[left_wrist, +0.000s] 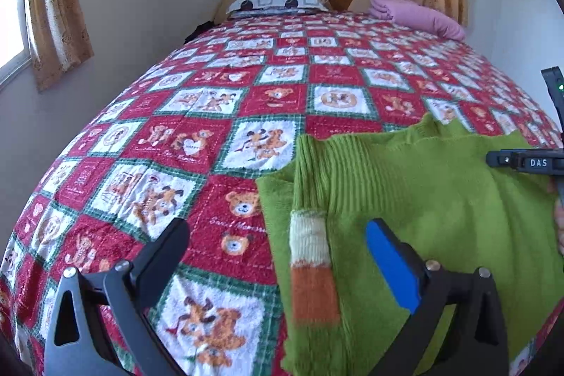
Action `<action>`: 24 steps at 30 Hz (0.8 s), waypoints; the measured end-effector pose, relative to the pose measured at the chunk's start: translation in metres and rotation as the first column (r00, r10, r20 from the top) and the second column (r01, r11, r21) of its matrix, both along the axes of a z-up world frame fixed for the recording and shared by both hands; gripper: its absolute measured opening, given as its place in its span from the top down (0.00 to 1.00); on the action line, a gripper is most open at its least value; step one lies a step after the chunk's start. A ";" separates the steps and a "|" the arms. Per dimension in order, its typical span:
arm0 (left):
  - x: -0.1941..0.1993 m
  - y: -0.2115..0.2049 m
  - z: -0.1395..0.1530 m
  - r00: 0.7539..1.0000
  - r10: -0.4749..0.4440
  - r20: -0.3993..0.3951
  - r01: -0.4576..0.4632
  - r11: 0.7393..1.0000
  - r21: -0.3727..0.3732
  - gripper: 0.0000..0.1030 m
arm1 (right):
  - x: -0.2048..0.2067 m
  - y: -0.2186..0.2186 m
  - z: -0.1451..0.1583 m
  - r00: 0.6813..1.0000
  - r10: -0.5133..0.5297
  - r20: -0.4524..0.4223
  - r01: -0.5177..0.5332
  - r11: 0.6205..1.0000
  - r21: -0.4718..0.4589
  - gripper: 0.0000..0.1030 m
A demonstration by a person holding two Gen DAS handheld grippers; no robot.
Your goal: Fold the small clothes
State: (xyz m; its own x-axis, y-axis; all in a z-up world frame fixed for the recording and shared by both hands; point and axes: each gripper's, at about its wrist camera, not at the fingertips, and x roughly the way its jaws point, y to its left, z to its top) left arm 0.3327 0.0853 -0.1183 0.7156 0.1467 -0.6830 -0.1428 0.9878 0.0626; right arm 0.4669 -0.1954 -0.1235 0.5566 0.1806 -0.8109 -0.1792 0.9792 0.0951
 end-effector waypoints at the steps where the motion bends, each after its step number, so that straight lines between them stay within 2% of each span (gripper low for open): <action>1: -0.006 -0.001 0.004 1.000 -0.014 0.011 0.014 1.000 -0.003 0.00 | -0.013 -0.006 0.005 1.000 0.004 0.016 -0.004 1.000 -0.005 0.57; 3: -0.020 -0.004 0.009 0.998 -0.049 0.026 0.049 0.999 0.004 0.00 | -0.046 -0.021 0.016 0.998 0.029 0.059 -0.026 0.998 -0.057 0.57; 5: -0.031 -0.007 0.011 0.997 -0.074 0.028 0.074 0.997 0.013 0.00 | -0.076 -0.040 0.019 0.997 0.034 0.076 -0.029 0.997 -0.070 0.57; 8: -0.040 -0.012 0.006 0.995 -0.097 0.022 0.097 0.995 0.022 0.00 | -0.113 -0.072 0.014 0.997 -0.012 0.080 0.021 0.994 -0.106 0.57; 10: -0.040 -0.016 -0.001 0.994 -0.106 0.009 0.106 0.994 0.034 0.00 | -0.130 -0.092 0.005 0.997 -0.049 0.058 0.056 0.992 -0.110 0.62; 11: -0.038 -0.017 -0.005 0.995 -0.102 0.000 0.102 0.994 0.044 0.00 | -0.137 -0.097 -0.001 0.998 -0.047 0.052 0.053 0.992 -0.115 0.68; 13: -0.033 -0.020 -0.013 0.996 -0.093 -0.011 0.093 0.994 0.065 0.00 | -0.144 -0.102 -0.007 0.997 -0.039 0.074 0.051 0.985 -0.163 0.73; 17: -0.020 -0.023 -0.029 0.994 -0.079 -0.082 0.085 0.994 0.074 0.00 | -0.146 -0.101 -0.006 0.995 -0.056 0.083 0.070 0.981 -0.180 0.74; 20: -0.025 -0.020 -0.022 0.996 -0.062 -0.065 0.066 0.996 0.066 0.00 | -0.154 -0.094 0.008 0.988 -0.060 0.142 0.089 0.975 -0.205 0.71; 23: -0.038 -0.016 -0.010 0.997 -0.063 -0.038 0.065 0.996 0.054 0.00 | -0.166 -0.077 0.018 0.983 0.024 0.184 0.008 0.985 -0.171 0.70; 24: -0.044 -0.015 -0.007 0.998 -0.062 -0.025 0.063 0.996 0.055 0.00 | -0.165 -0.072 0.014 0.985 0.042 0.170 -0.010 0.983 -0.182 0.70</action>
